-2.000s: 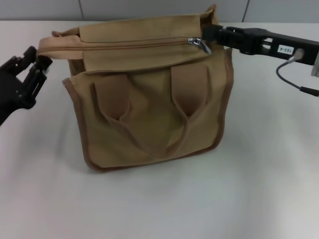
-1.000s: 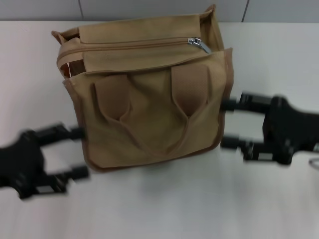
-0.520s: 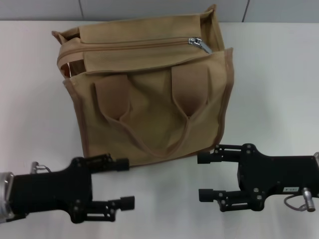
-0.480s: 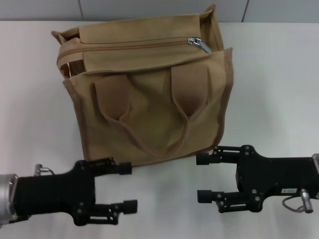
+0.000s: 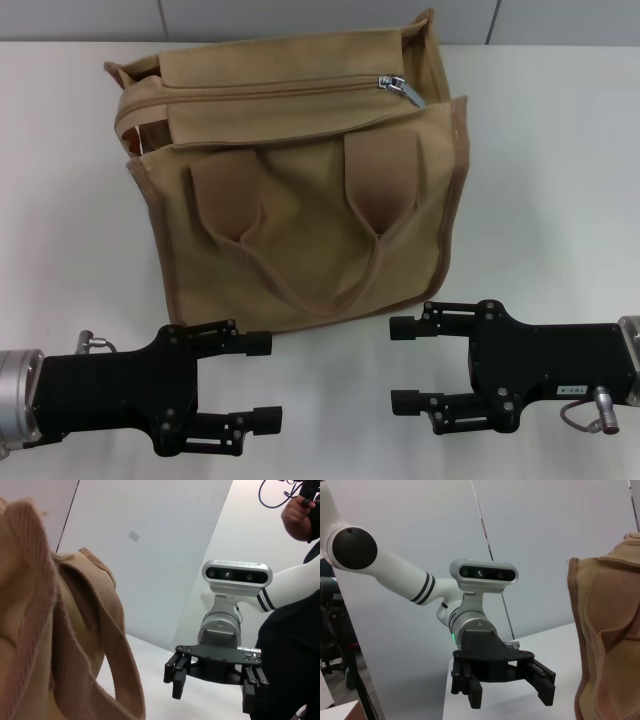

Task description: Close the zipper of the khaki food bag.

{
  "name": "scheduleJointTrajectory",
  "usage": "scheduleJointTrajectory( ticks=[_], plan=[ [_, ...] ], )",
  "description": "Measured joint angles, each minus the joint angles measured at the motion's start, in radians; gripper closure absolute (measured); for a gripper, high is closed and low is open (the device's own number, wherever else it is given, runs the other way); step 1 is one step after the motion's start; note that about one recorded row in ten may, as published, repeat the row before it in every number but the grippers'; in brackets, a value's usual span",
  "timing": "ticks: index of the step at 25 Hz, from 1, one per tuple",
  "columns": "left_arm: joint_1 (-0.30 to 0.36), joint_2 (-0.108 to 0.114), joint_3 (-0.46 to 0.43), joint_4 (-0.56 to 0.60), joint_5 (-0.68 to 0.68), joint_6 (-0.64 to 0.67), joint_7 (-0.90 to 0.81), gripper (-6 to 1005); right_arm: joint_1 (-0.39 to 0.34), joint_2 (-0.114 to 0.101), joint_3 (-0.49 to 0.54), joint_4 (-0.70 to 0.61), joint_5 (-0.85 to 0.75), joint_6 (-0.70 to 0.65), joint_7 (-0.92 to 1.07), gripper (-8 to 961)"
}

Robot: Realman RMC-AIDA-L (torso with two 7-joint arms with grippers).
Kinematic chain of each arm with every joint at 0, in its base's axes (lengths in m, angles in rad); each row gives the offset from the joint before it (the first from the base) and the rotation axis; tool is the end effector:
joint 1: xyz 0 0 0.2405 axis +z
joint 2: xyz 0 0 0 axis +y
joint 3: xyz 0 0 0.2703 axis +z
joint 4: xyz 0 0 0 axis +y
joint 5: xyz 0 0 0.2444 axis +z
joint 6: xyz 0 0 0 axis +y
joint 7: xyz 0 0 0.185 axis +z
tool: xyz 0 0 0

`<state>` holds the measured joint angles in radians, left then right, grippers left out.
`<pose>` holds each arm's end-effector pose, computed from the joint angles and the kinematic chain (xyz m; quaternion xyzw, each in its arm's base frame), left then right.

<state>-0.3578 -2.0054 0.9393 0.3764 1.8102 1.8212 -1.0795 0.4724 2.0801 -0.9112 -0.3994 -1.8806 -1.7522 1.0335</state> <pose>-0.3067 0.2533 -0.0672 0.9273 0.1882 0.3233 0.0089 0.2674 0.2834 -0.0996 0.9430 -0.1205 -0.3096 0.0203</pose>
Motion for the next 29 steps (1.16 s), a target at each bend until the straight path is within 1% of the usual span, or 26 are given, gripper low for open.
scheduleJointTrajectory(
  ticks=[29],
  plan=[
    [0.002, 0.001, 0.000, 0.001, 0.000, 0.001, 0.001, 165, 0.003, 0.001, 0.000, 0.004, 0.000, 0.004, -0.003, 212]
  ],
)
